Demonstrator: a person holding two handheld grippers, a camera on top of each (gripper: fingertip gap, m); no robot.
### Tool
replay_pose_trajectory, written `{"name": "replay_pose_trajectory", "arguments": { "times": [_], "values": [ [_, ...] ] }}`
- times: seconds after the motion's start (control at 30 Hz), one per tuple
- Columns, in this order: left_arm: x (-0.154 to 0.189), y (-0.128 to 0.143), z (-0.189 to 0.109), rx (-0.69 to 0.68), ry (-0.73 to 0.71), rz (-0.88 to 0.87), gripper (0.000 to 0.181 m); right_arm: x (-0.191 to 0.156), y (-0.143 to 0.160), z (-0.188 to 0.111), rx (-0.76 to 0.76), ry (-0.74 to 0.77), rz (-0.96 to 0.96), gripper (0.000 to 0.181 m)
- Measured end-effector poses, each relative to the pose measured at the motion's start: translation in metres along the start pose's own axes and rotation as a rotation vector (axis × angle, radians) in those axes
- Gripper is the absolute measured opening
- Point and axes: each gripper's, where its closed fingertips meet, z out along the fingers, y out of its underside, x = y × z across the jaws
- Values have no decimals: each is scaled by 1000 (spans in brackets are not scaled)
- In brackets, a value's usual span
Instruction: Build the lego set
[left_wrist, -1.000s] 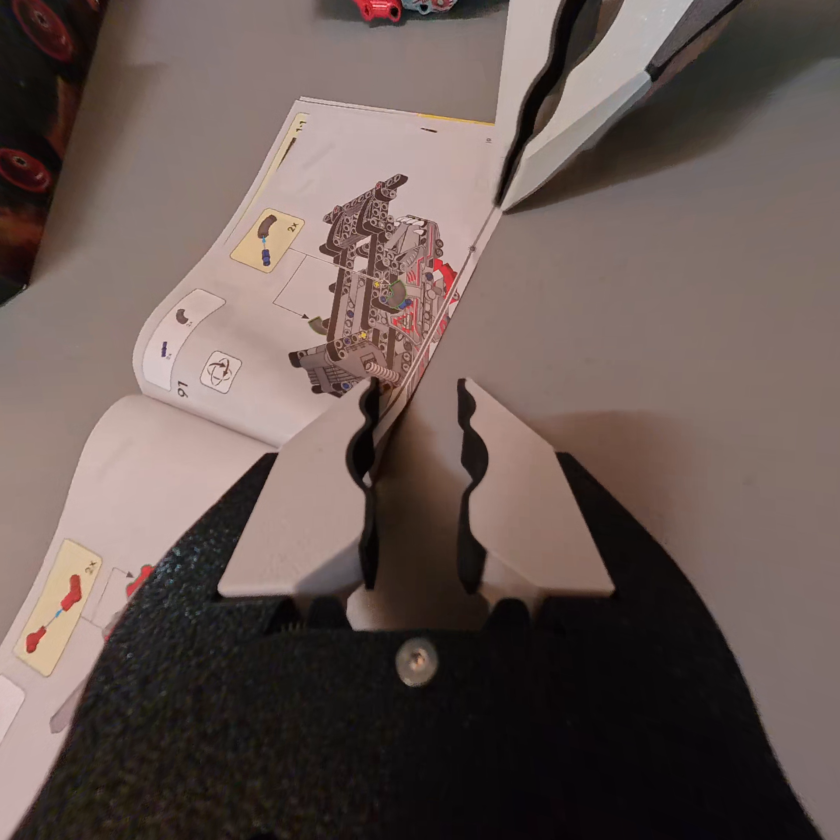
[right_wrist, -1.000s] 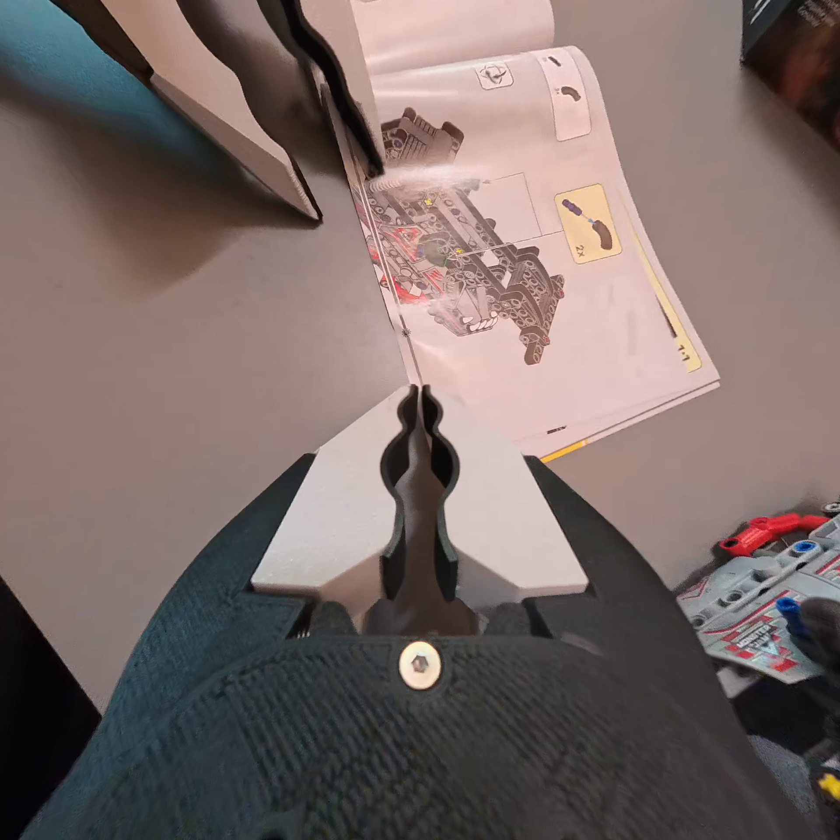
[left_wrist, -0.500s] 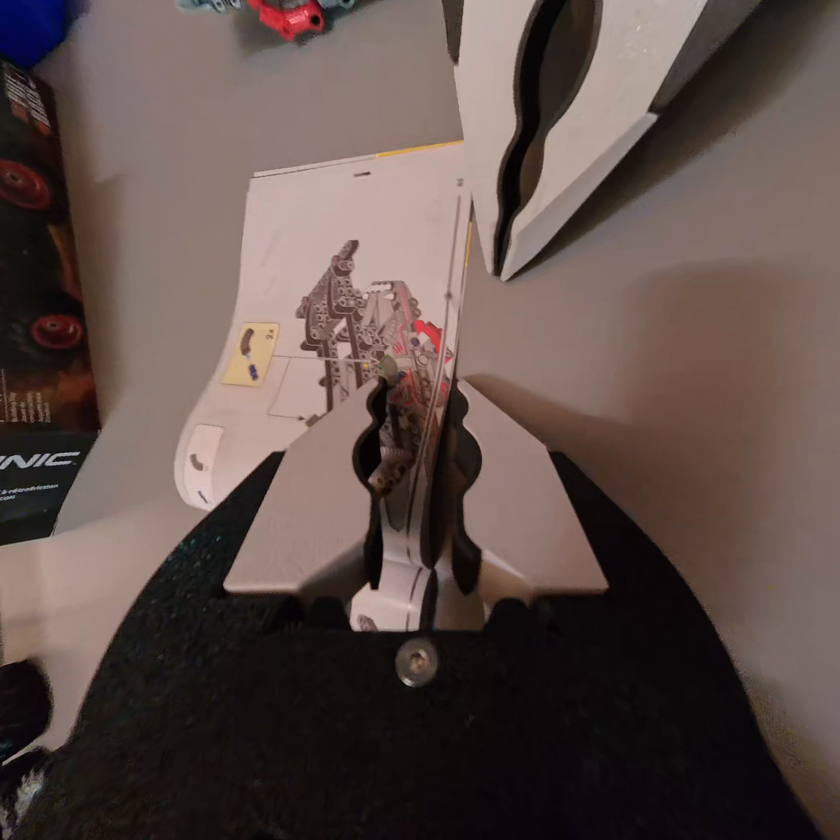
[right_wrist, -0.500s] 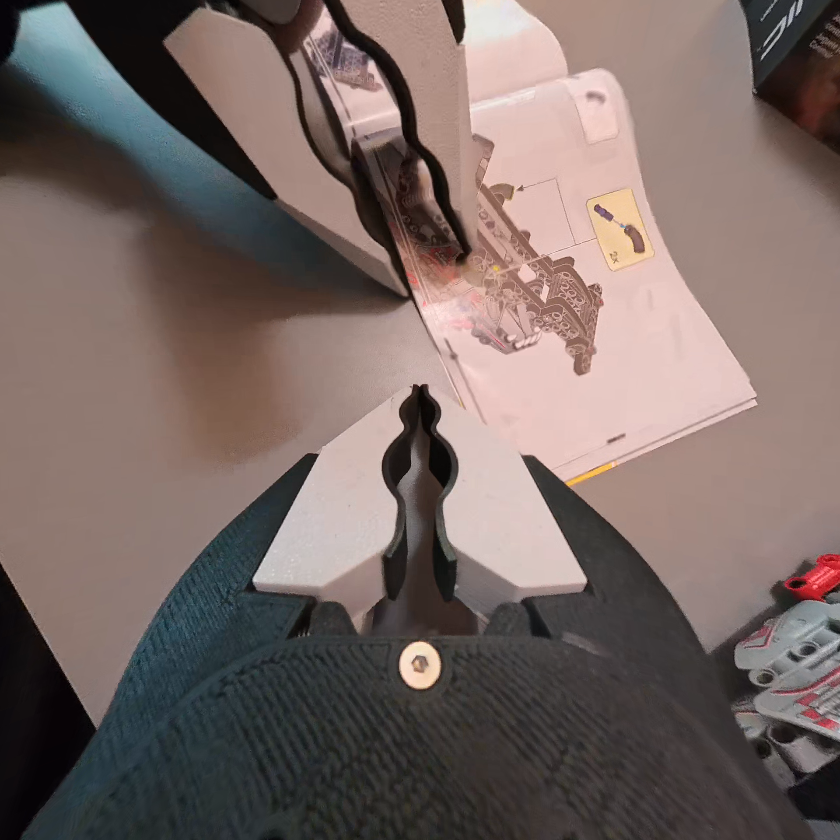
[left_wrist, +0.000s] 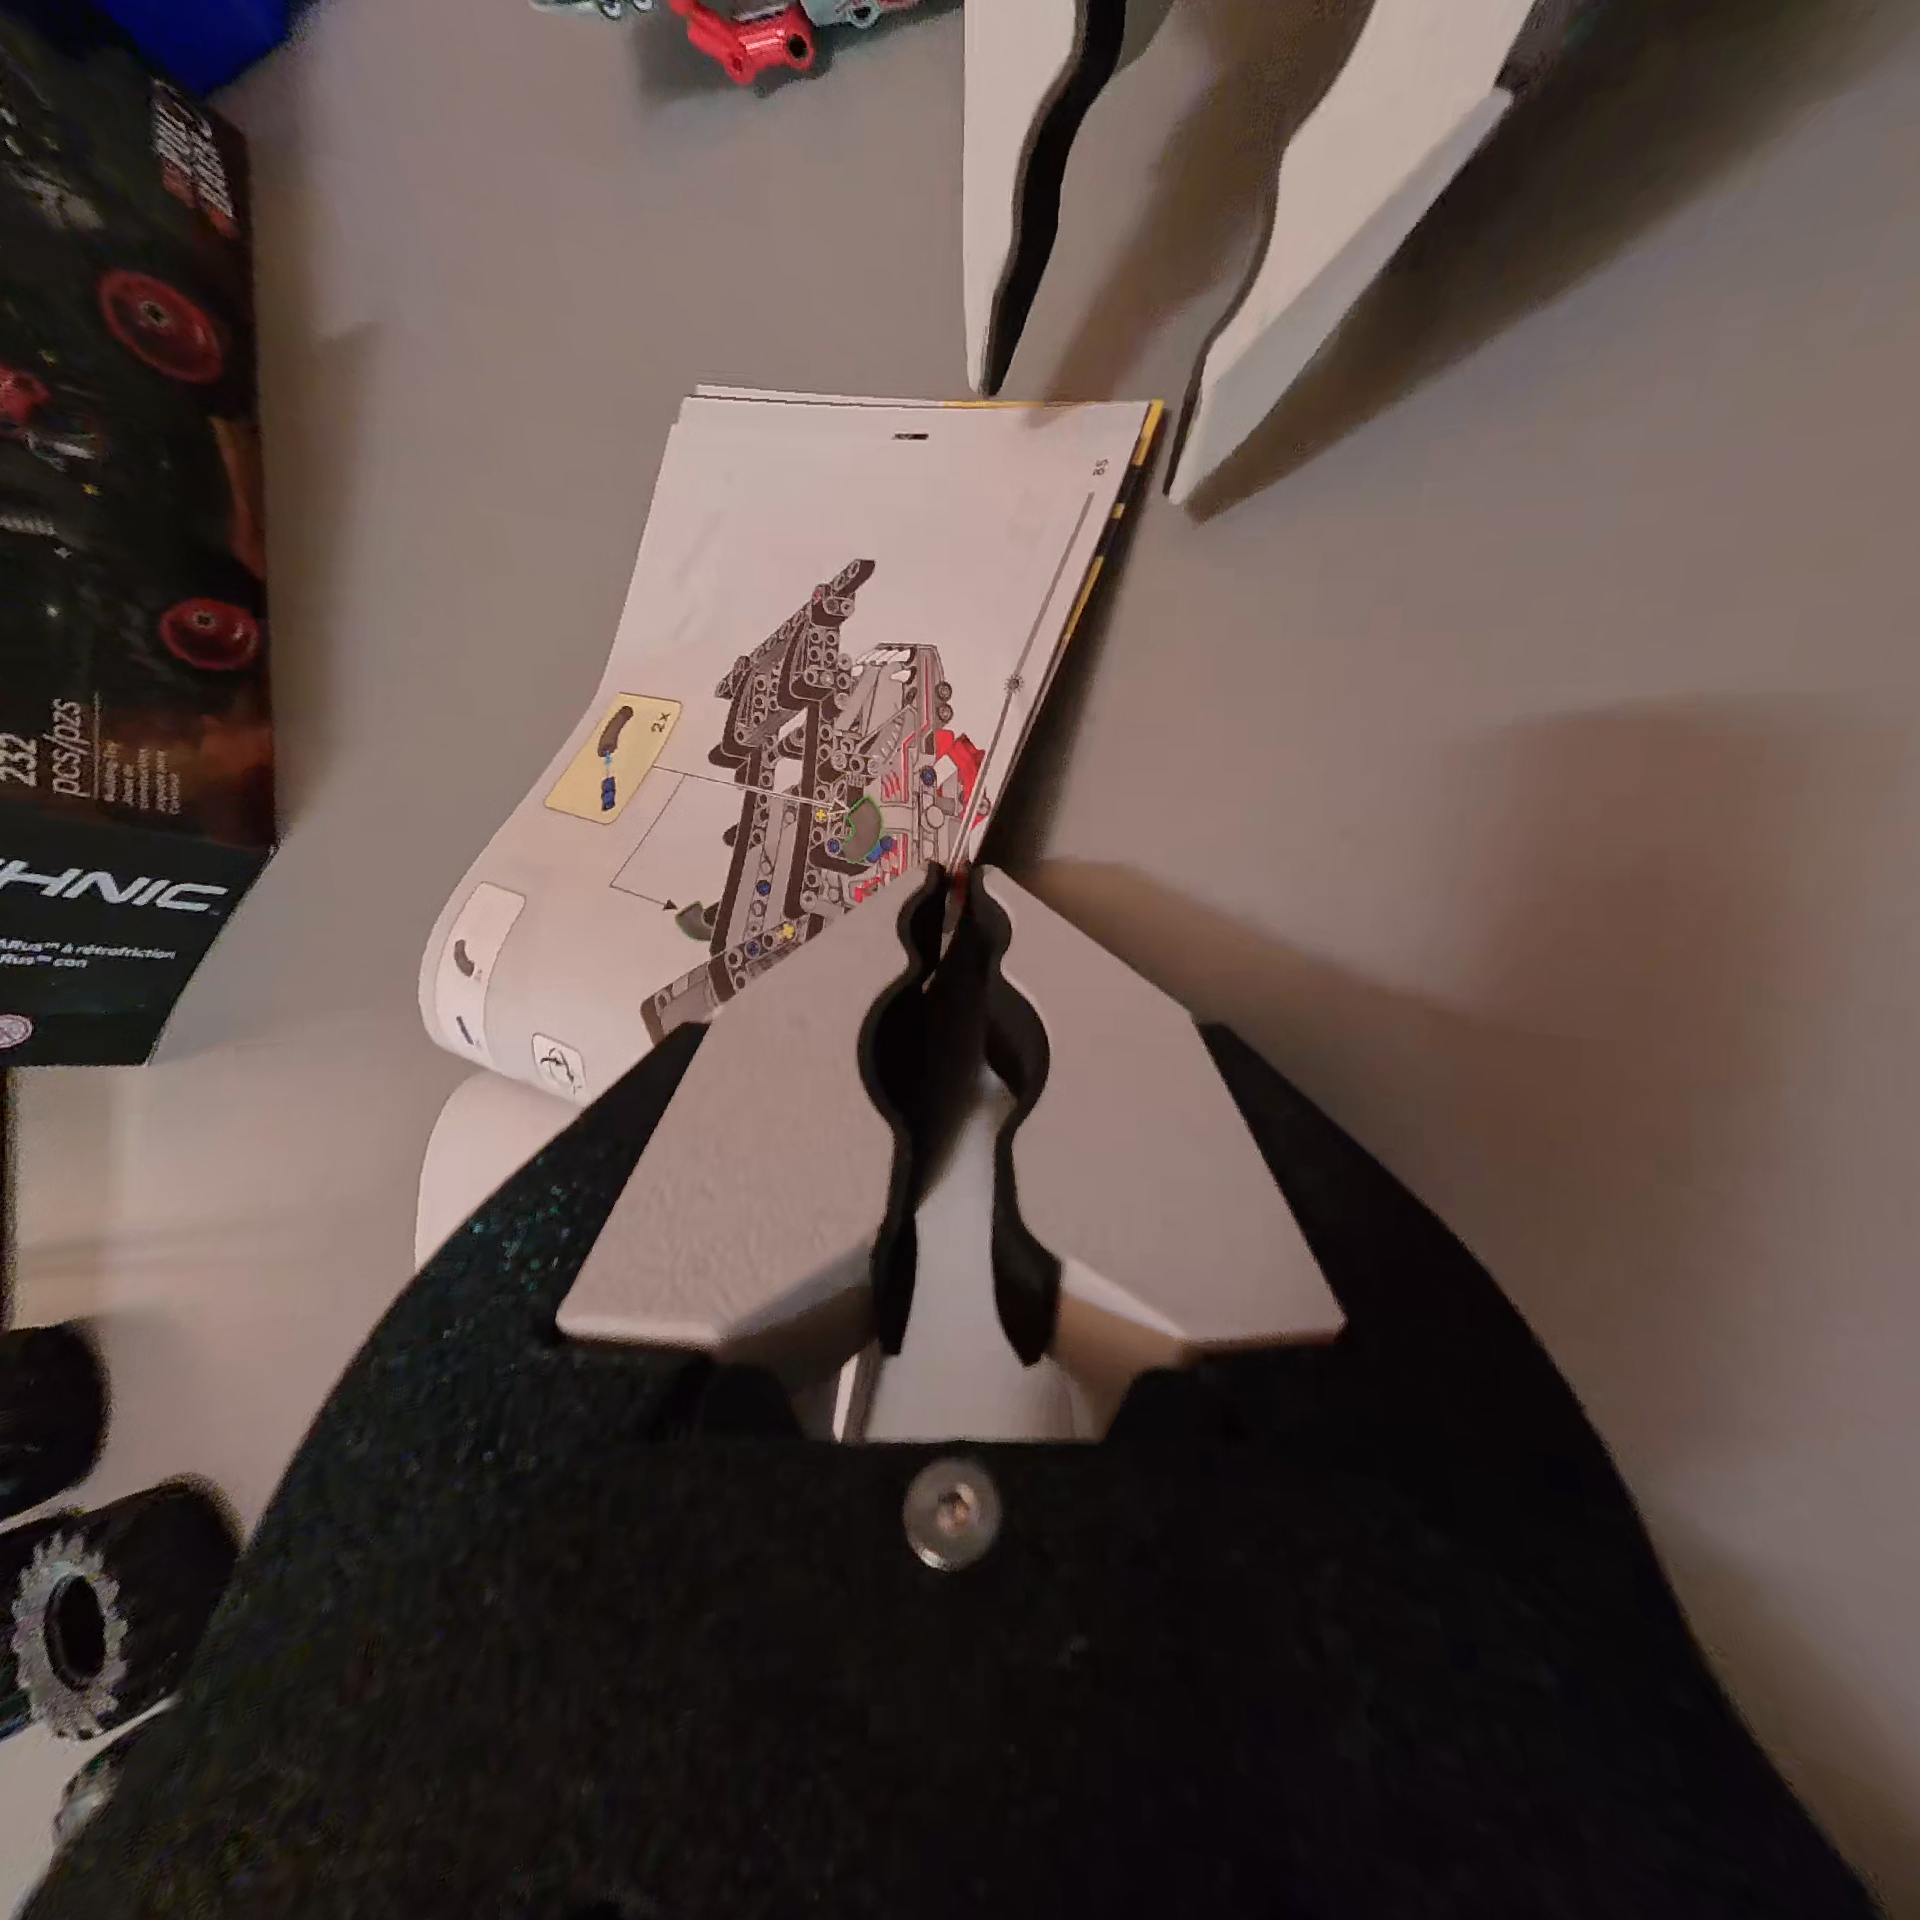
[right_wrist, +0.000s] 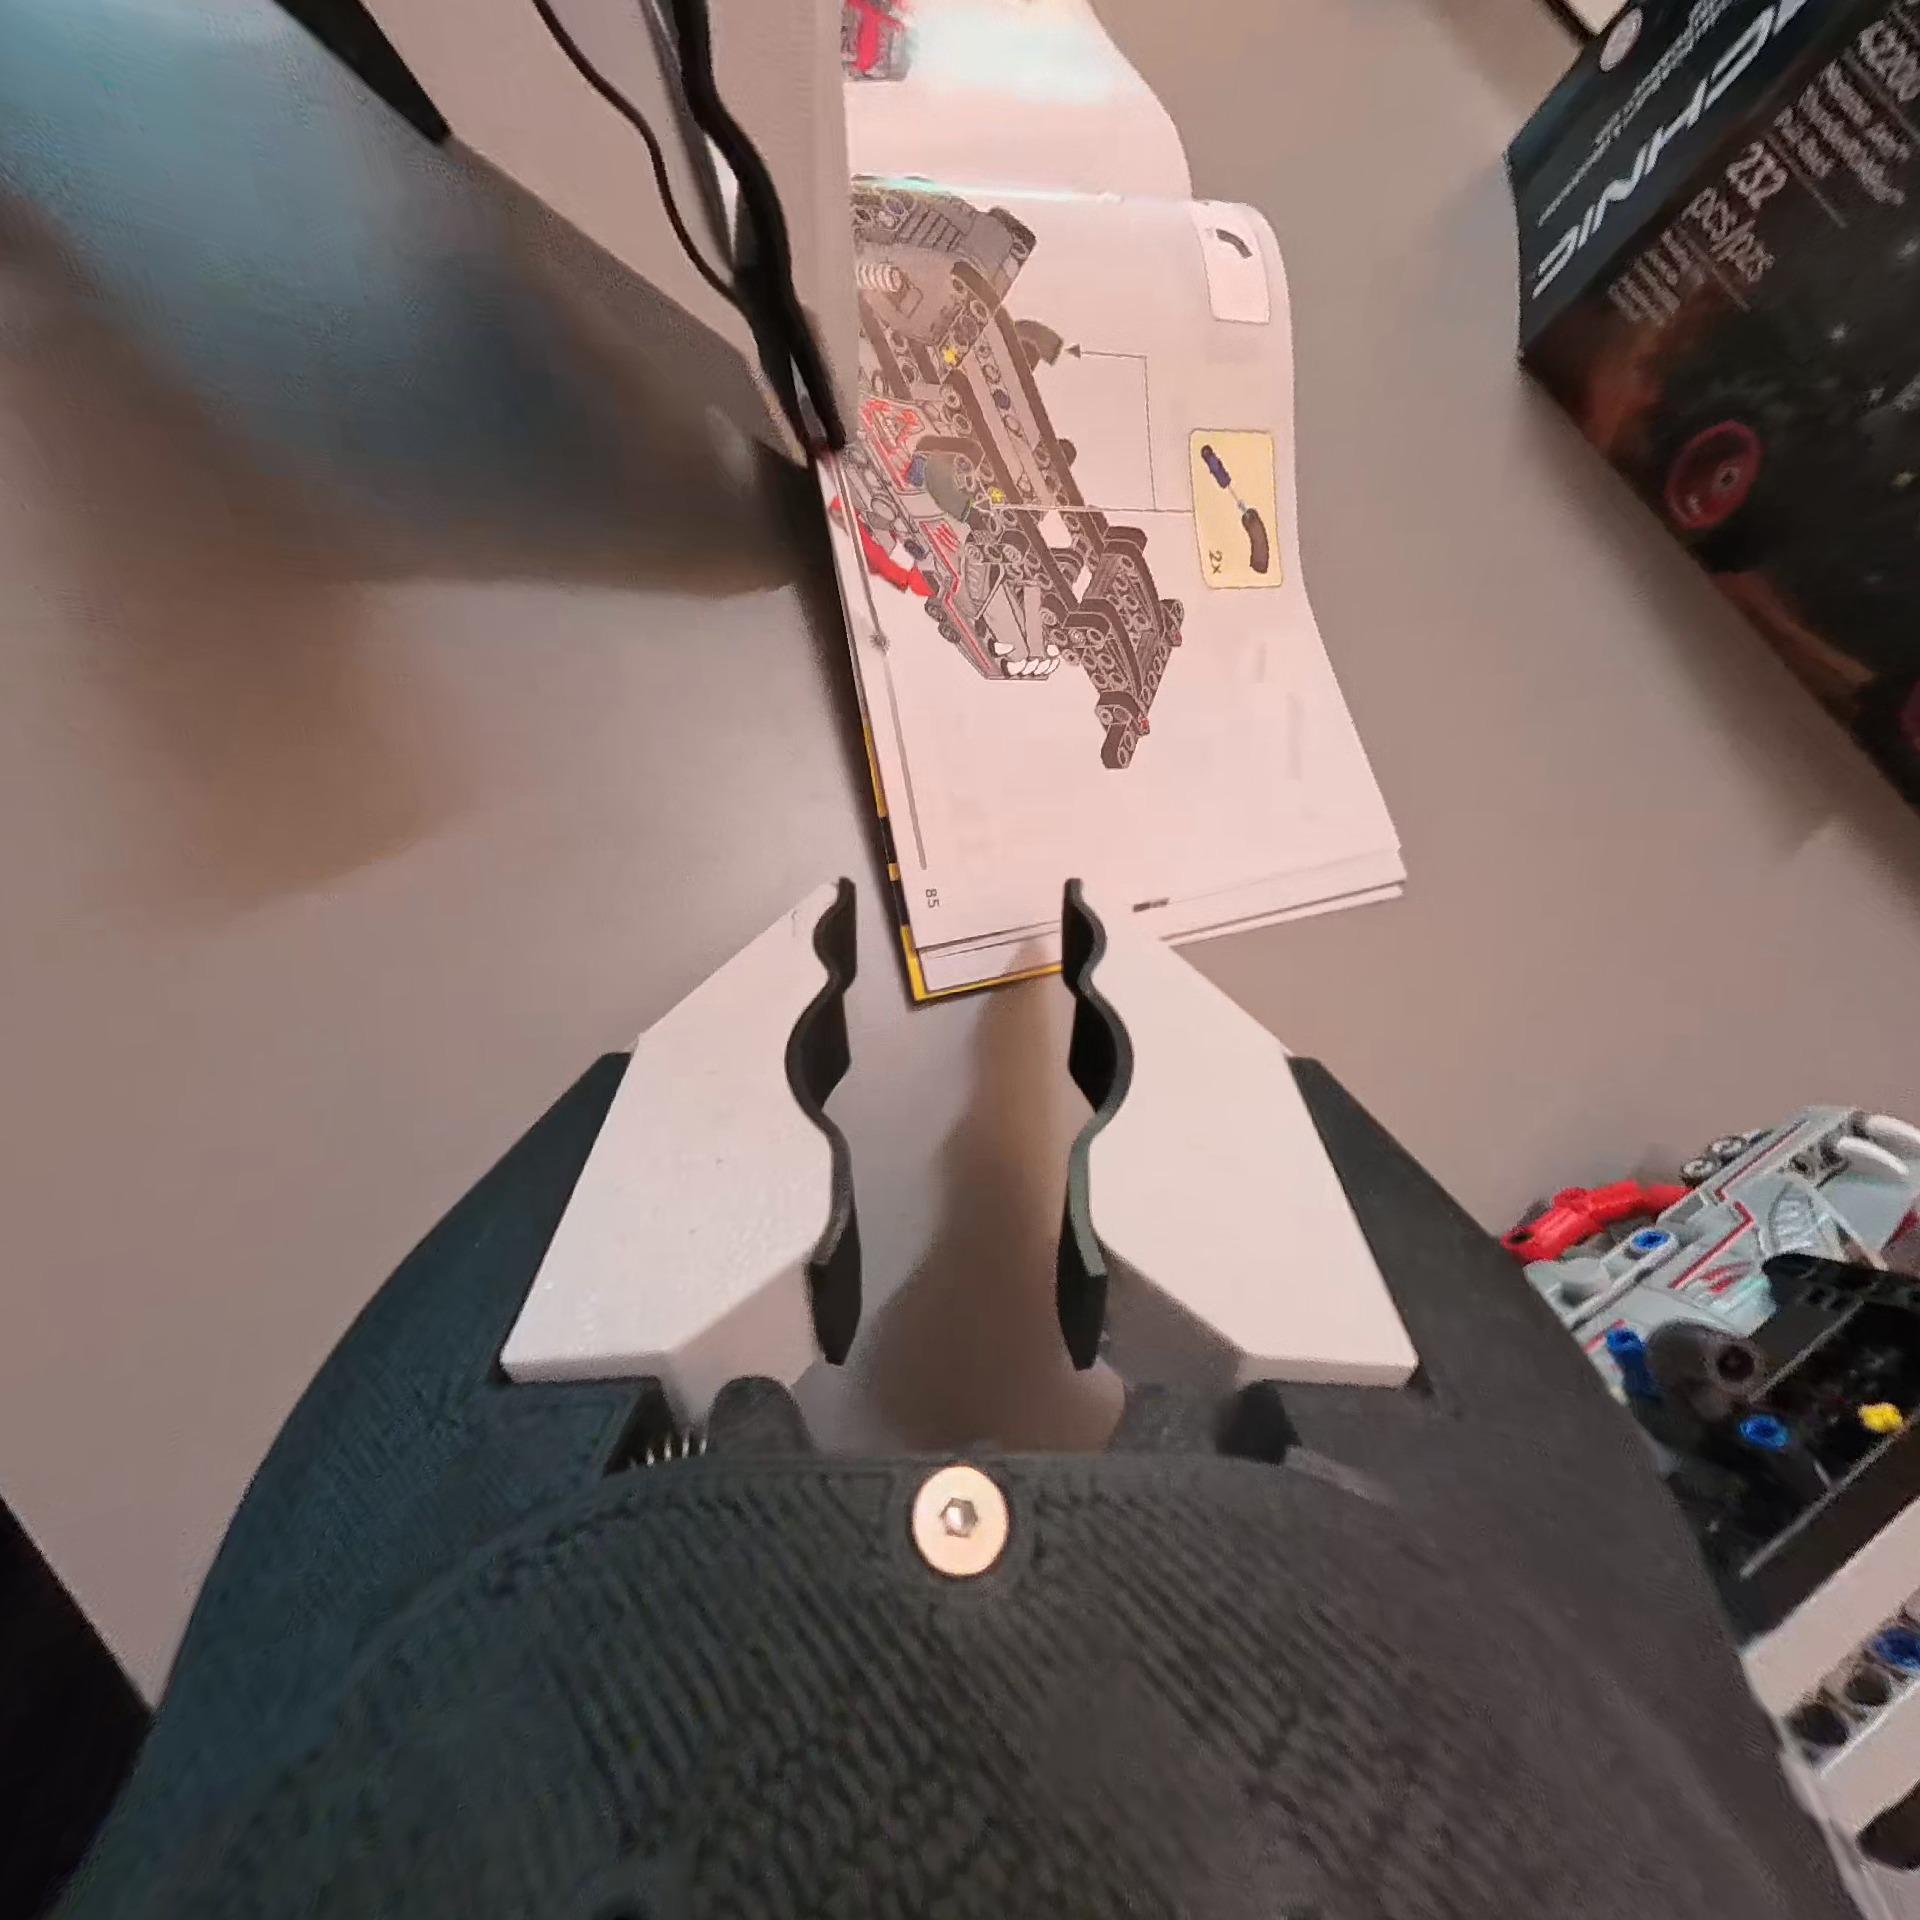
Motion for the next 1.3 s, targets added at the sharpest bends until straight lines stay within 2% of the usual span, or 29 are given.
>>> {"name": "replay_pose_trajectory", "arguments": {
  "times": [0.1, 0.23, 0.4, 0.47, 0.6, 0.7, 0.83, 0.97, 1.07, 1.13, 1.2, 1.23, 1.27, 1.3],
  "values": [
    [0, 0, -1, 6, 2, -16, 2, -3, -6, 4, 22, -3, -69, 37],
    [0, 3, 0, -2, 6, -24, 2, -3, 3, 10, -28, -11, -110, 25],
    [2, 4, 2, -7, 18, -32, 2, -9, 3, 12, -26, -77, -65, 12],
    [4, 5, 2, -9, 40, -39, 10, -15, 4, 12, -28, -108, -44, 2],
    [9, -16, 0, 78, 101, -44, 18, -16, 3, 12, -21, -113, -22, 0],
    [9, -21, 10, 60, 130, 24, 23, -21, 0, 13, -13, -140, -13, 0],
    [24, -26, 22, 54, 242, 72, 26, -19, -9, 17, 21, -103, -7, 0],
    [20, -30, 26, 42, 179, 93, 9, -13, -25, 8, 112, -64, 19, 0],
    [15, -36, 19, 69, 125, 92, 0, -10, -27, 4, 112, -20, -35, 0],
    [5, -39, 13, 87, 63, 77, 0, -8, -30, 1, 124, 13, -56, 0],
    [-10, -37, 5, 86, -23, 45, 0, 5, -27, -4, 102, 85, -16, 33],
    [-18, -38, -1, 106, -63, 19, 0, 7, -23, -7, 75, 86, 11, 41],
    [-24, -40, -7, 135, -91, -9, 0, 6, -18, -10, 51, 72, 27, 38],
    [-30, -42, -14, 171, -120, -38, 0, 4, -15, -12, 31, 60, 29, 28]
  ]
}}
